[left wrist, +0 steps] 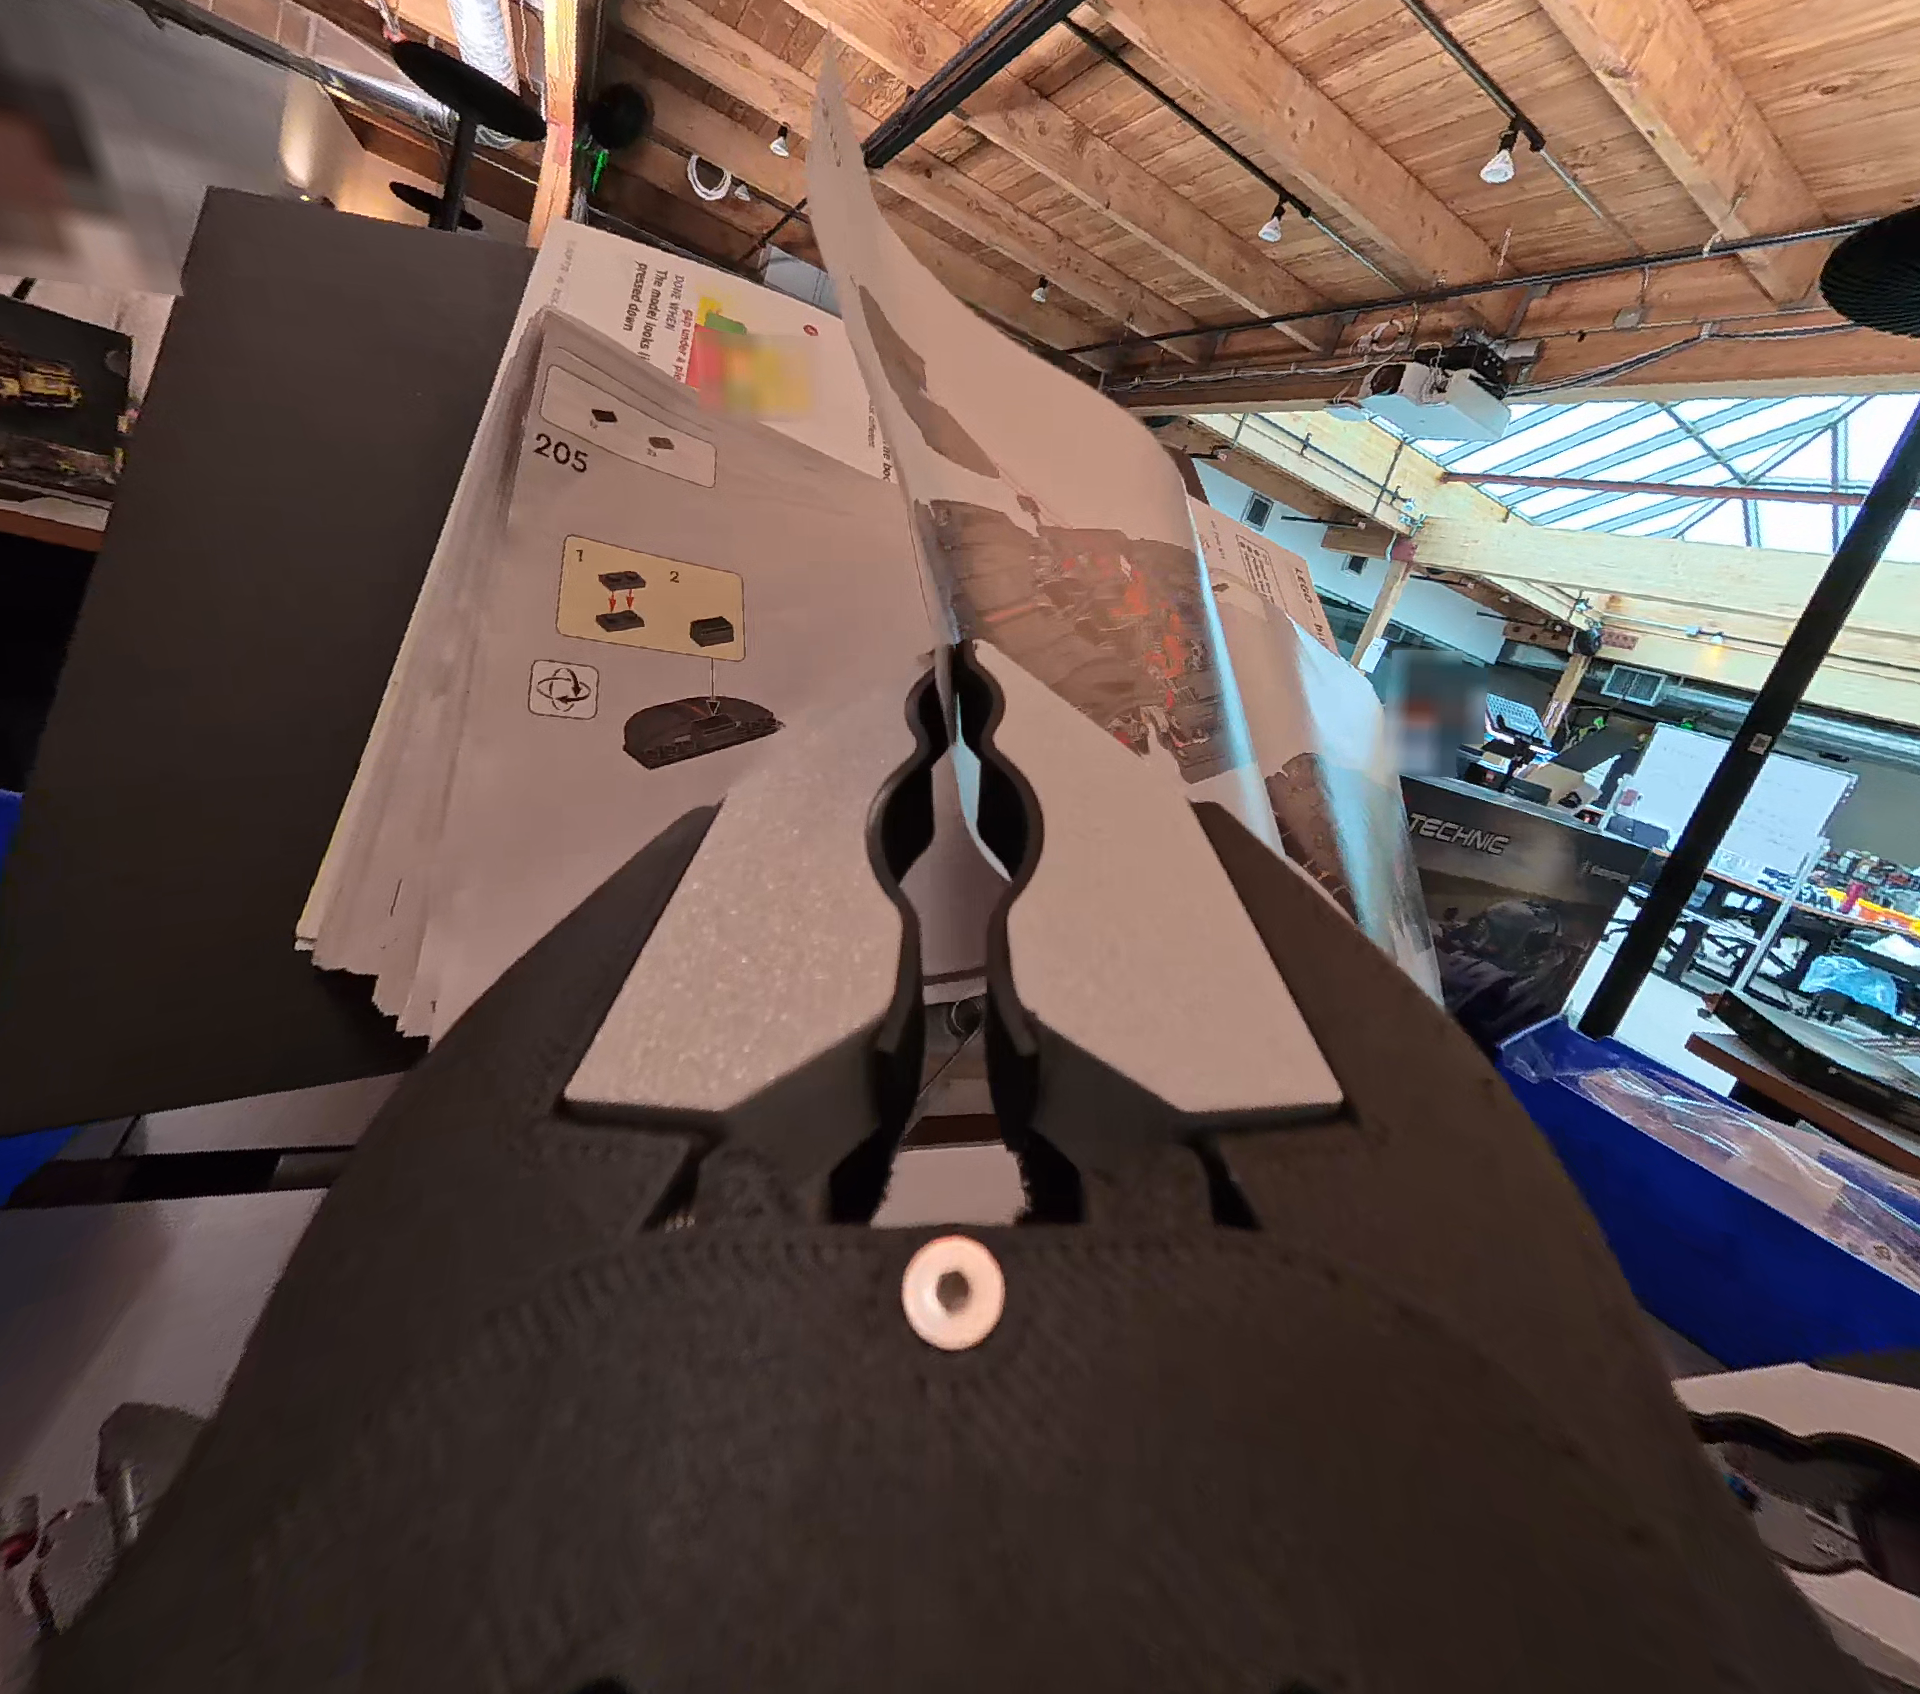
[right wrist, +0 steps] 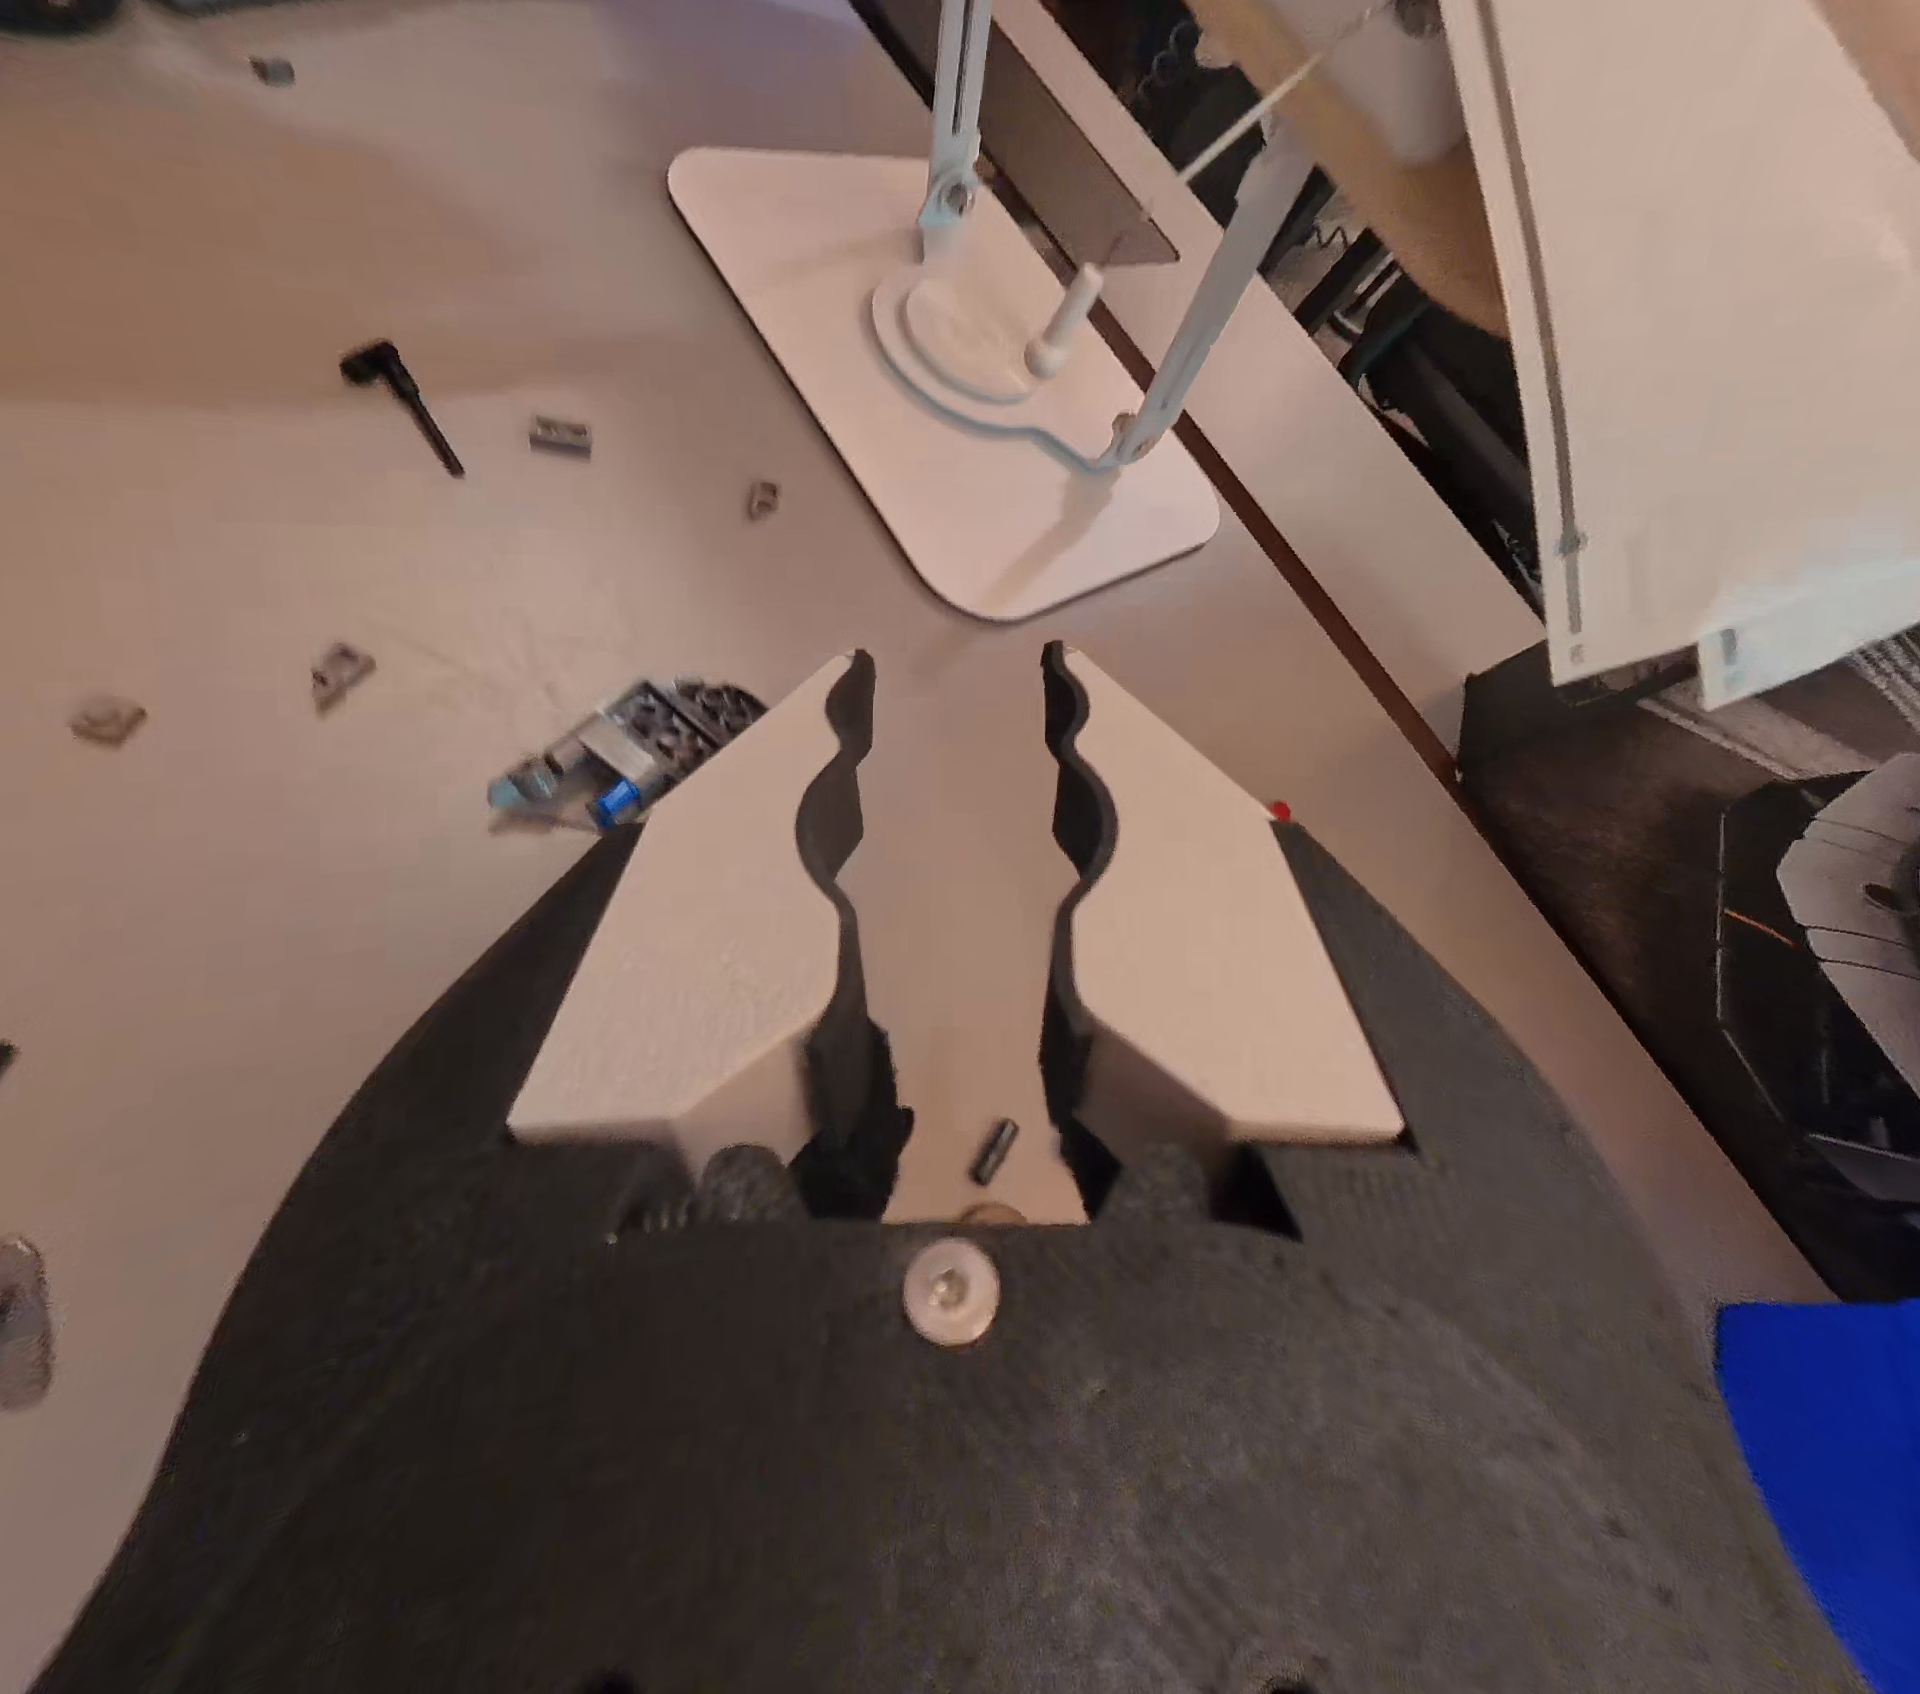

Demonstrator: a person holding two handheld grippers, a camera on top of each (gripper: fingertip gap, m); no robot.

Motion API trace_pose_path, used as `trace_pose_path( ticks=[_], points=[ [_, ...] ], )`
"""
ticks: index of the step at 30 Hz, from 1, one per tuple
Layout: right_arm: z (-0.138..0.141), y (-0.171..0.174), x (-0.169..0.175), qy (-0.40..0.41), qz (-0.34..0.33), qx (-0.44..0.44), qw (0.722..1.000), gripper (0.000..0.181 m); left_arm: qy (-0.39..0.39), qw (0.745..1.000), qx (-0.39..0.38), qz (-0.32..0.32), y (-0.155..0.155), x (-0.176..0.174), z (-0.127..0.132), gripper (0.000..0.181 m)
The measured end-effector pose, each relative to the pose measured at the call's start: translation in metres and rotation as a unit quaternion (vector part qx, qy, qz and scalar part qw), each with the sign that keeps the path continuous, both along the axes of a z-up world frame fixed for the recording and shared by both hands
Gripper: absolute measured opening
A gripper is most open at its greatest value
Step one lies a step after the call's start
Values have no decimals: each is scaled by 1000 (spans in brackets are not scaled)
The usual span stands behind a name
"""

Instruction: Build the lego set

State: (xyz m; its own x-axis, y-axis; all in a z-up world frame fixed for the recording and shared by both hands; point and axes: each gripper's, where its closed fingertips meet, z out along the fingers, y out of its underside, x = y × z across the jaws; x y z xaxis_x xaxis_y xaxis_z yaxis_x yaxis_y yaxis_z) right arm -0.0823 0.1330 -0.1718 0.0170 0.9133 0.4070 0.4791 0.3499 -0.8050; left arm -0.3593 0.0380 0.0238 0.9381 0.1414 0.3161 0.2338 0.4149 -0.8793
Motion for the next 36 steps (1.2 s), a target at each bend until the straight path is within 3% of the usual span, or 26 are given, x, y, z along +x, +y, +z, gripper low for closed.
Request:
trace_pose_path(
  ticks=[5,12,18,28,36],
  points=[
    [-6,-10,-9,-27,2,0,1000,34,-12,1000,13,-3,-7,-5,3,0],
    [1,25,16,-4,-50,-23,998,33,-16,999,24,15,-22,-17,6,0],
    [-2,36,25,-10,-63,-23,998,33,-22,999,33,23,-33,-26,8,0],
    [-5,41,30,-21,-68,-22,997,34,-11,998,54,41,-53,-28,25,0],
    [-6,39,31,-25,-64,-25,997,34,11,993,96,68,-86,-26,56,5]
  ],
)
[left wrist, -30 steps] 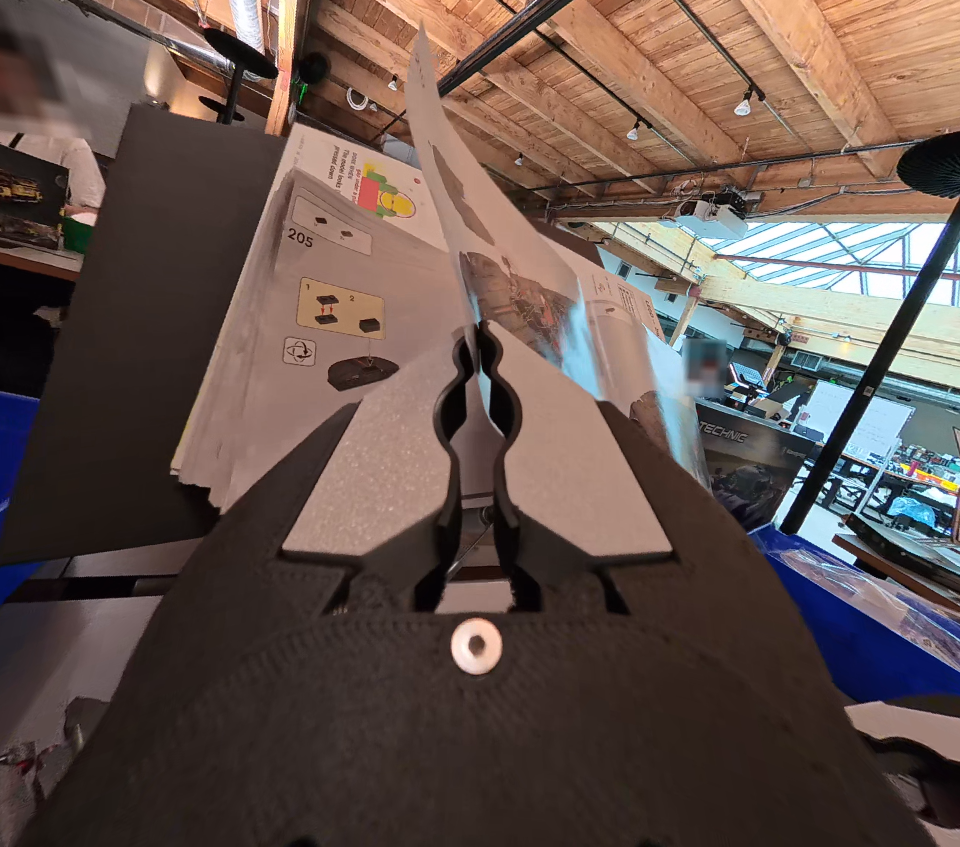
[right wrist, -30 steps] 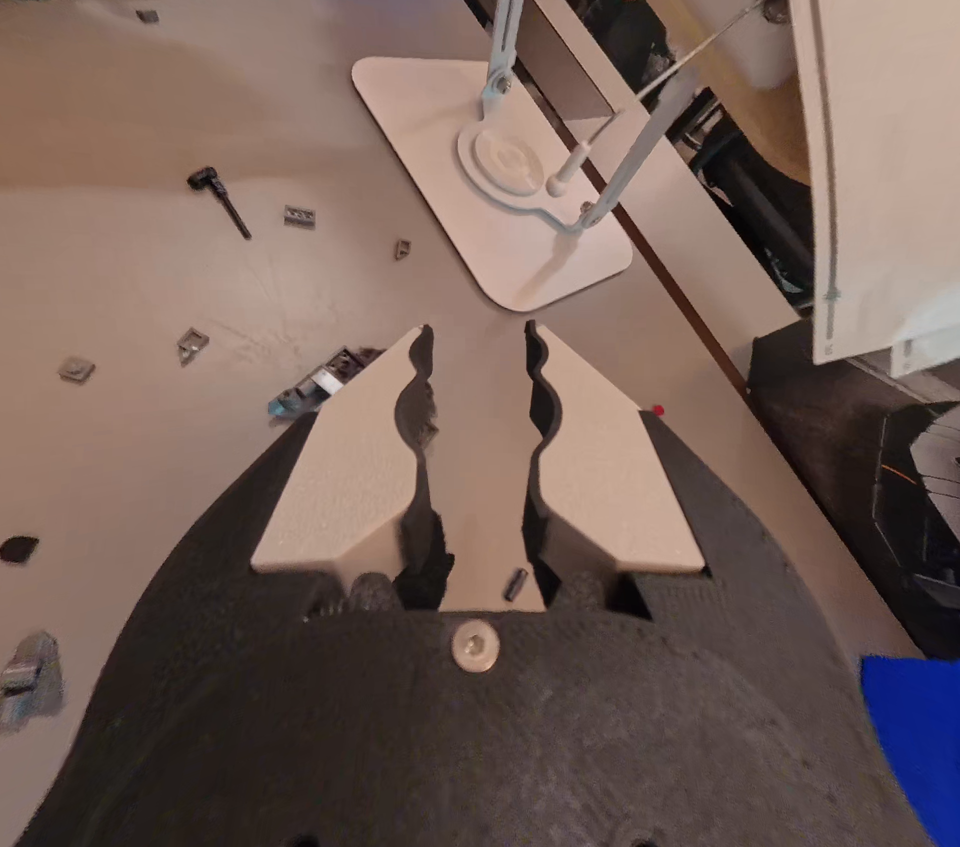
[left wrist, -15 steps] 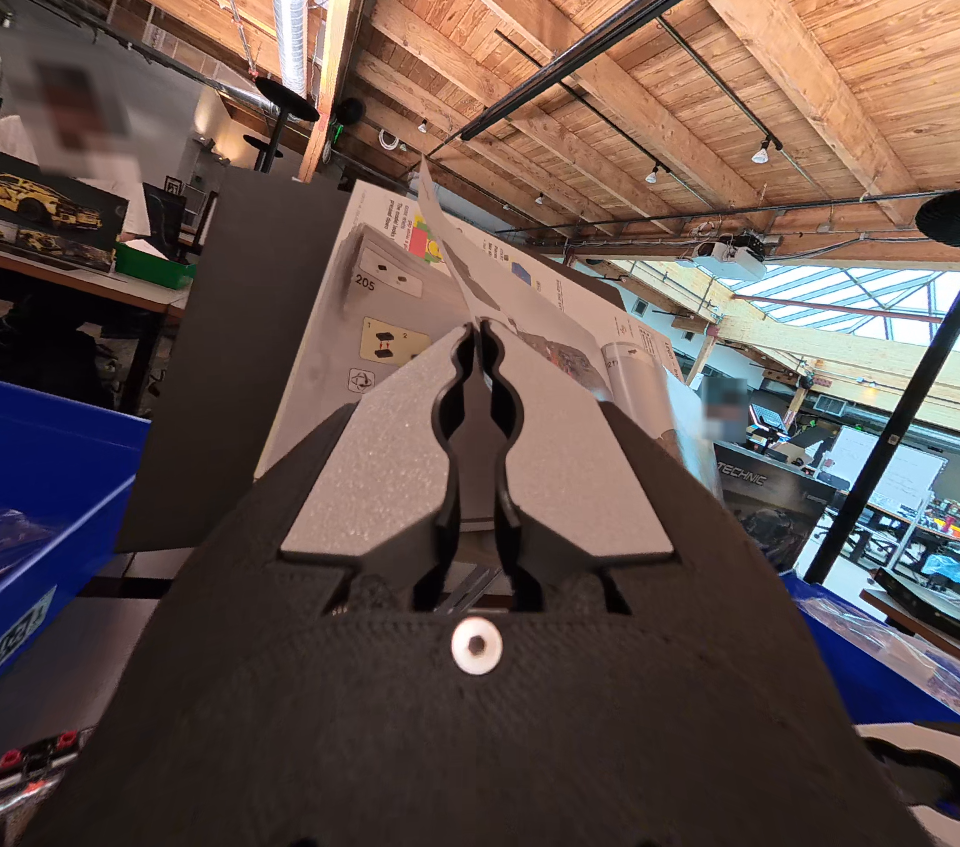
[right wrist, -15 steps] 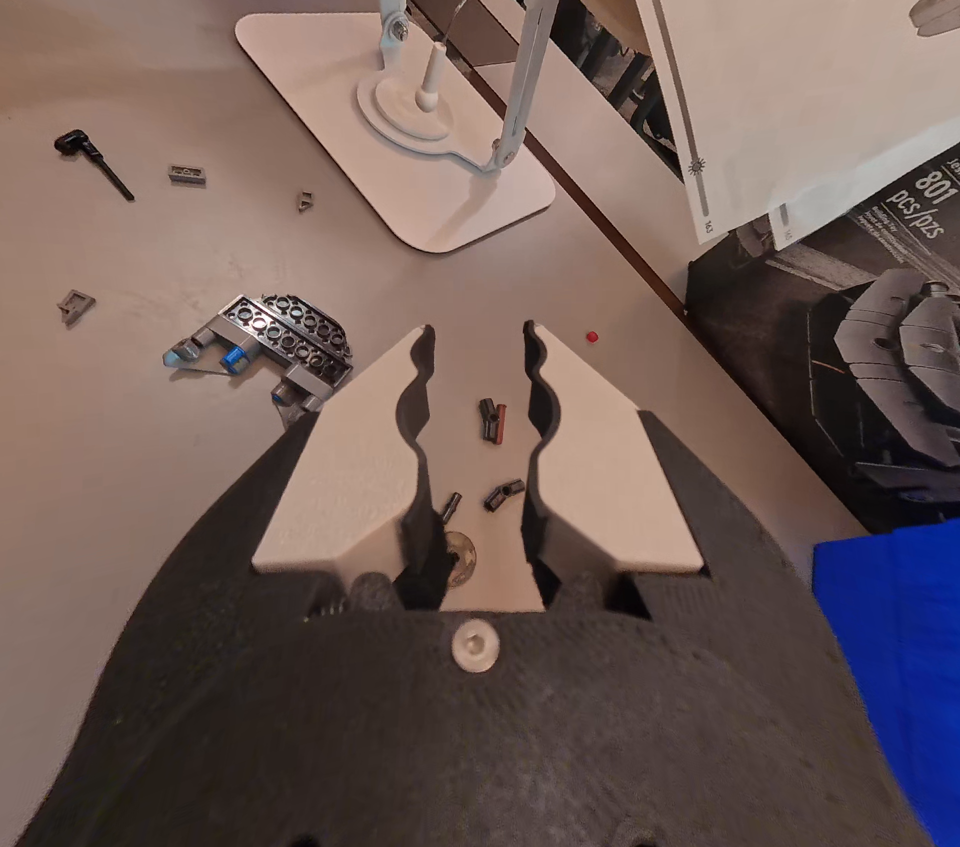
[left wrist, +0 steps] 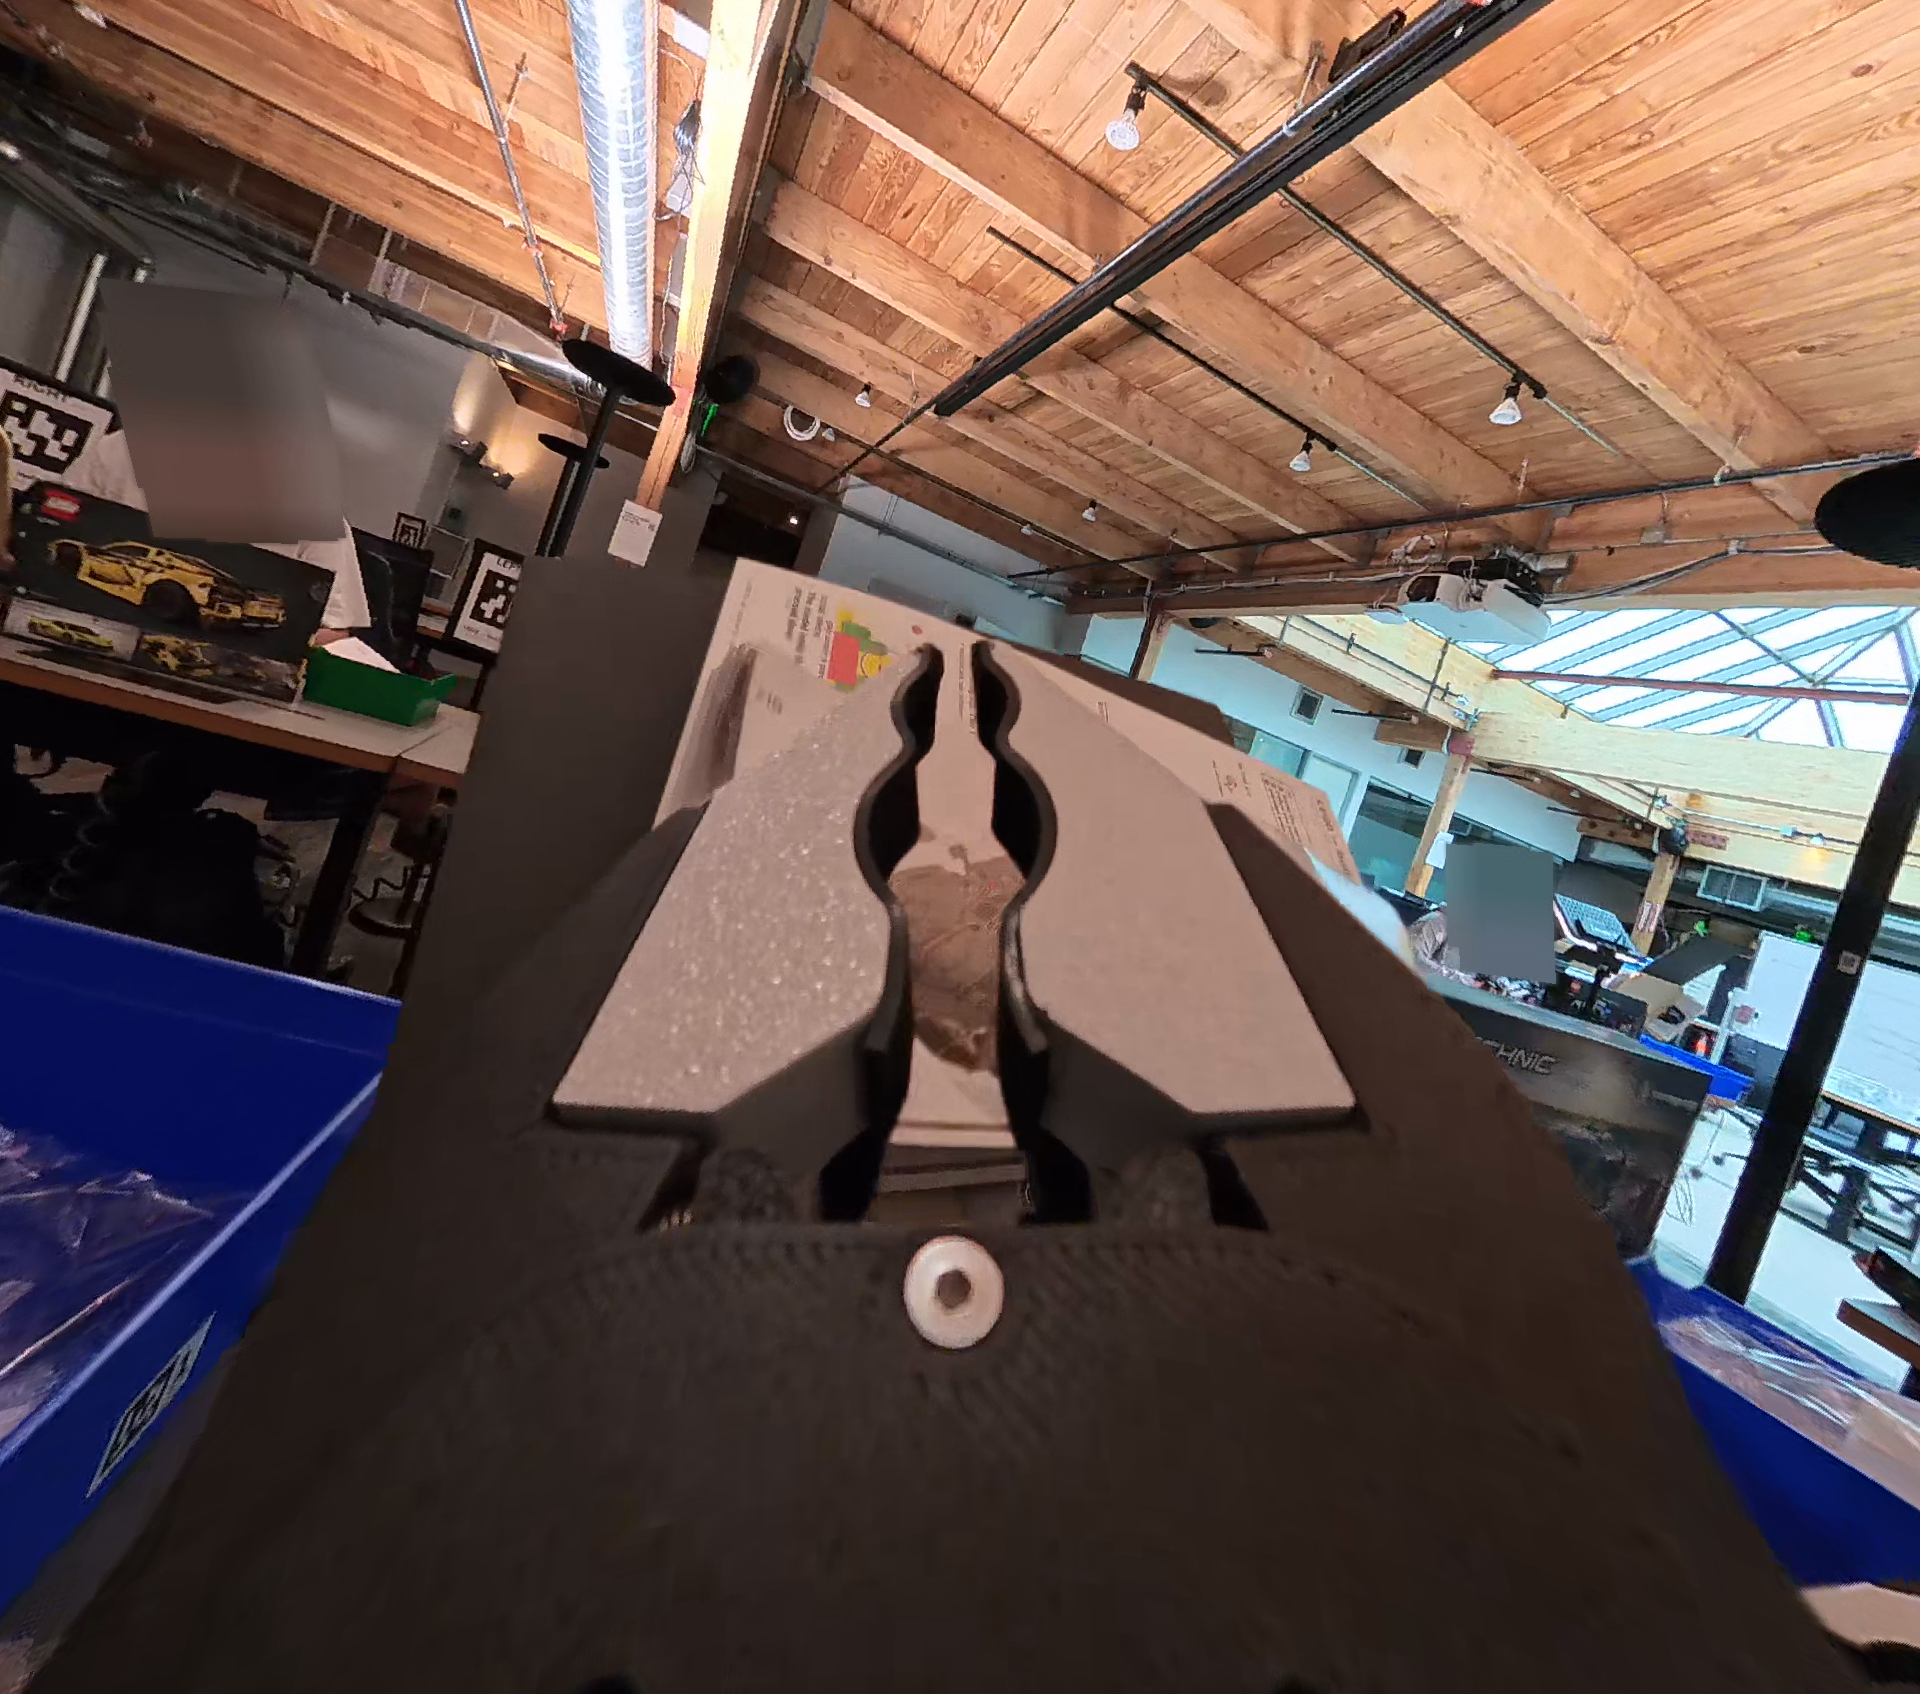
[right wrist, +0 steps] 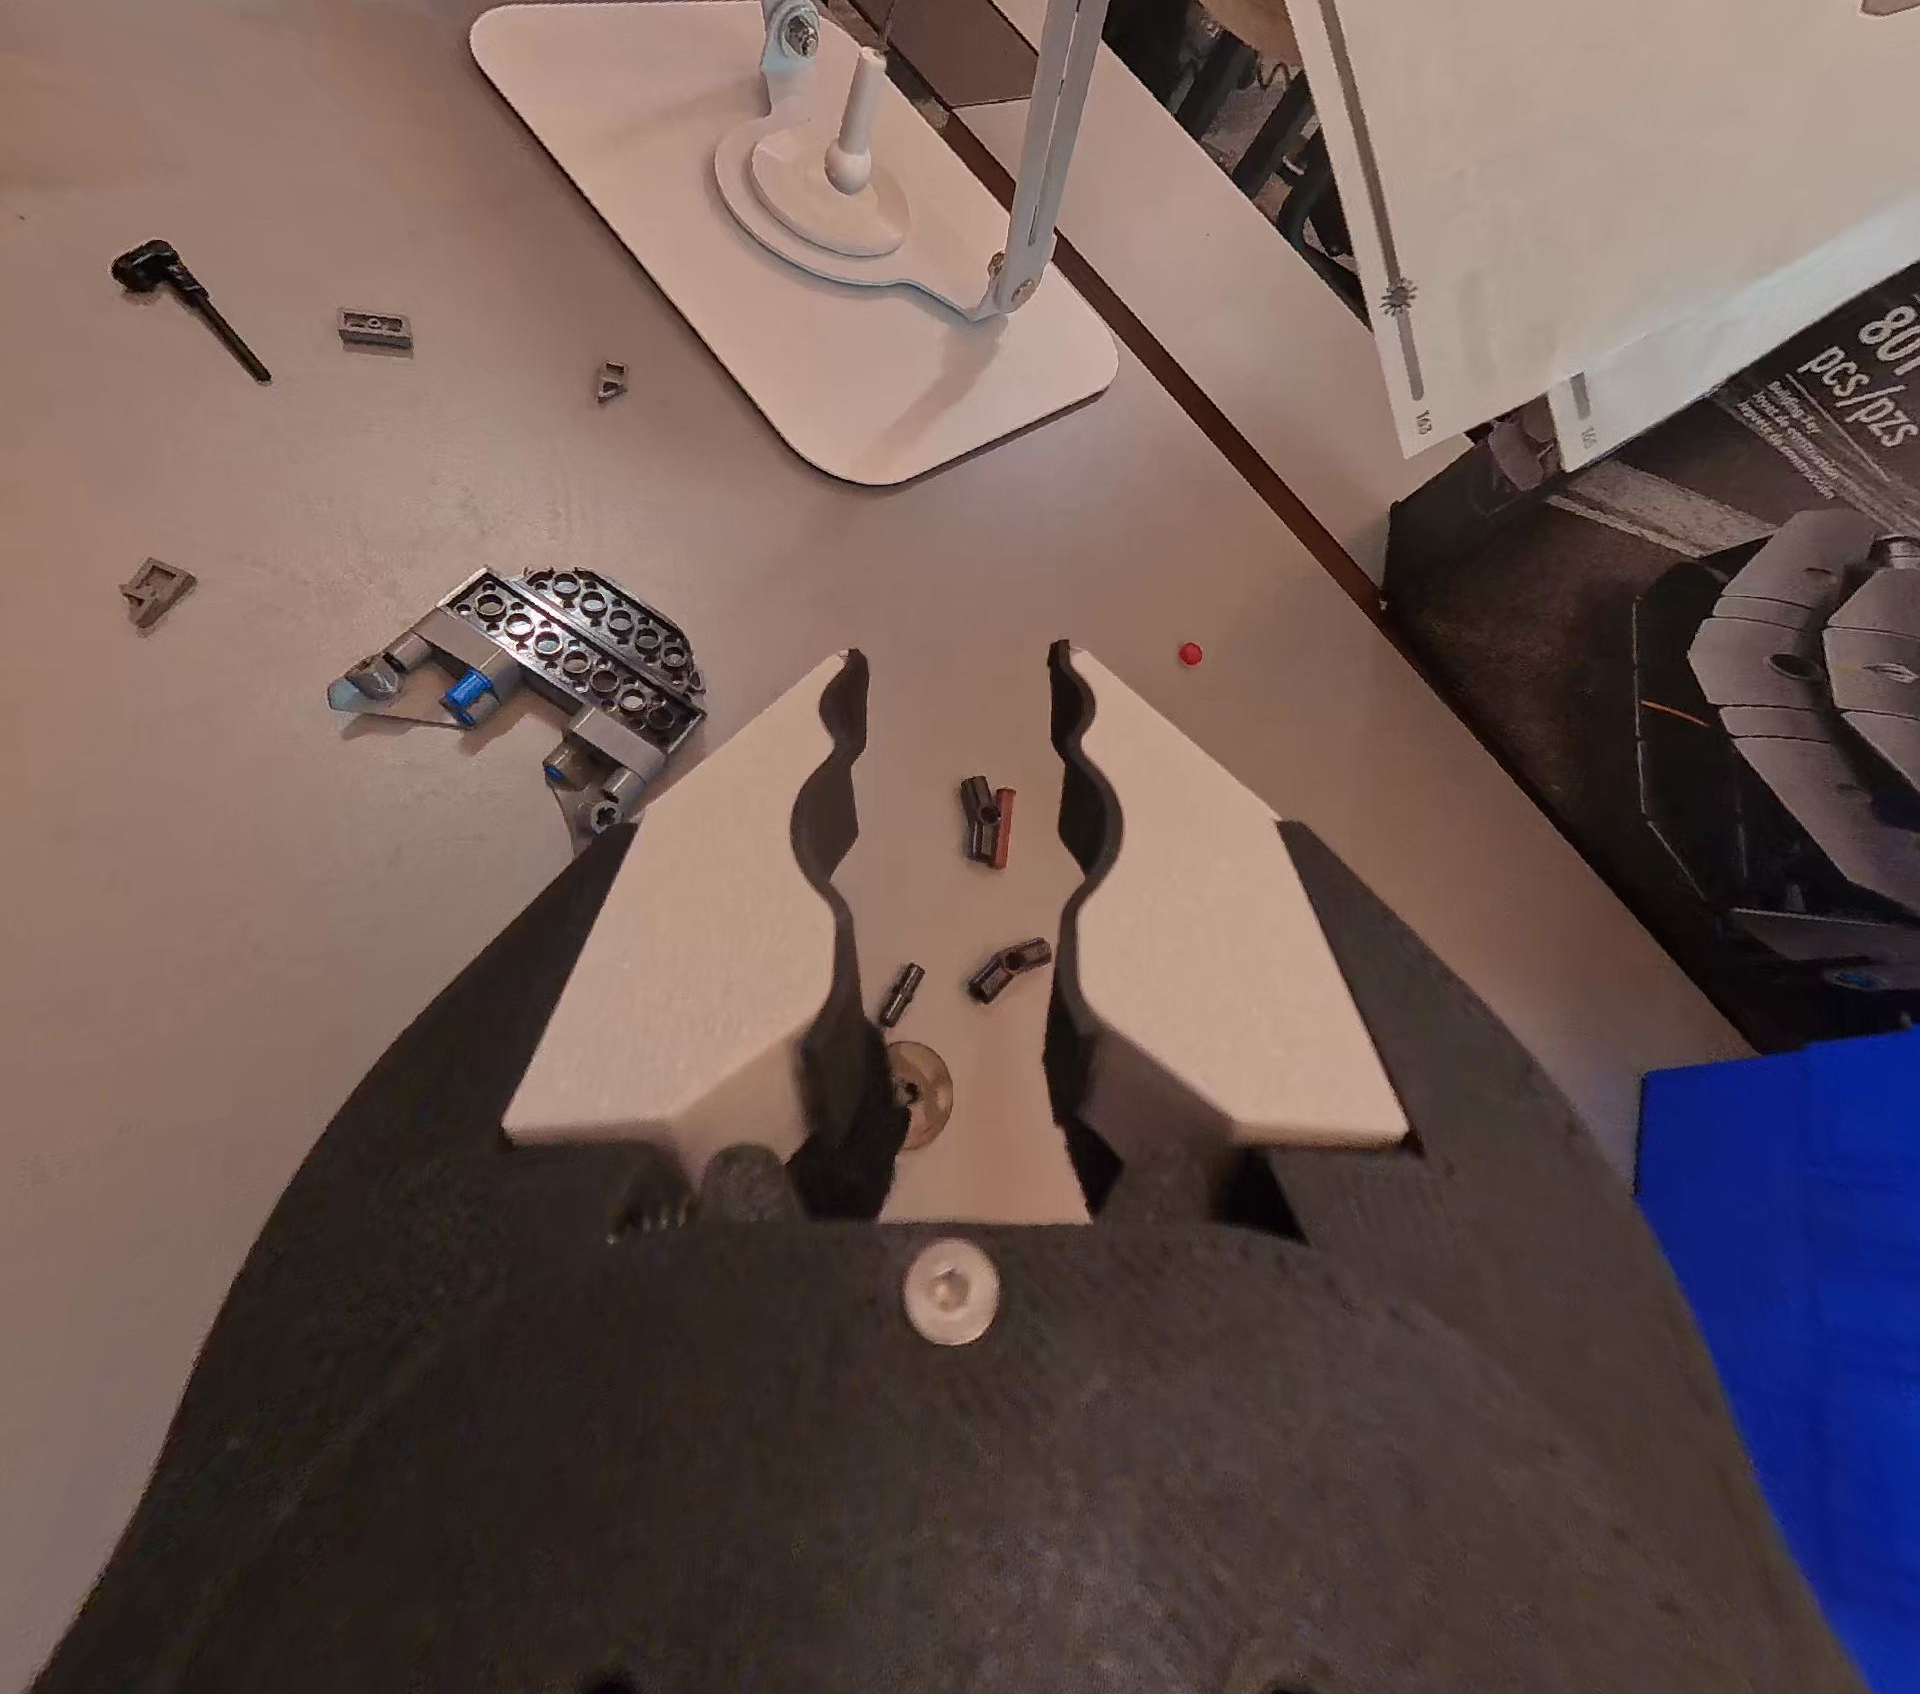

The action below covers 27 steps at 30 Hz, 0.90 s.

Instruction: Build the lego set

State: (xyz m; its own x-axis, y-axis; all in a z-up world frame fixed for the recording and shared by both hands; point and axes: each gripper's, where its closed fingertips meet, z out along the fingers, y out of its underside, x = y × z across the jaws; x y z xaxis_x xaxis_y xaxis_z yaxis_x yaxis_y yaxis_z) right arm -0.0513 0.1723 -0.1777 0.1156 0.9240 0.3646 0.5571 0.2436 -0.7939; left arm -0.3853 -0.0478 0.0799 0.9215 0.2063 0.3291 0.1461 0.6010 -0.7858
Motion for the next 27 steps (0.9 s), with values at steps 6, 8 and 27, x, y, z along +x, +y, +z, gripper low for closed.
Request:
trace_pose_path(
  ticks=[6,8,27],
  points=[
    [-12,-11,-4,-29,24,-1,999,34,-8,1000,0,0,-3,-6,-4,7],
    [-14,-12,-5,-34,27,1,999,34,-11,1000,-9,-3,3,-7,-9,8],
    [-20,-18,-7,-45,39,4,998,34,-32,998,-45,-21,26,-13,-34,9]
  ],
)
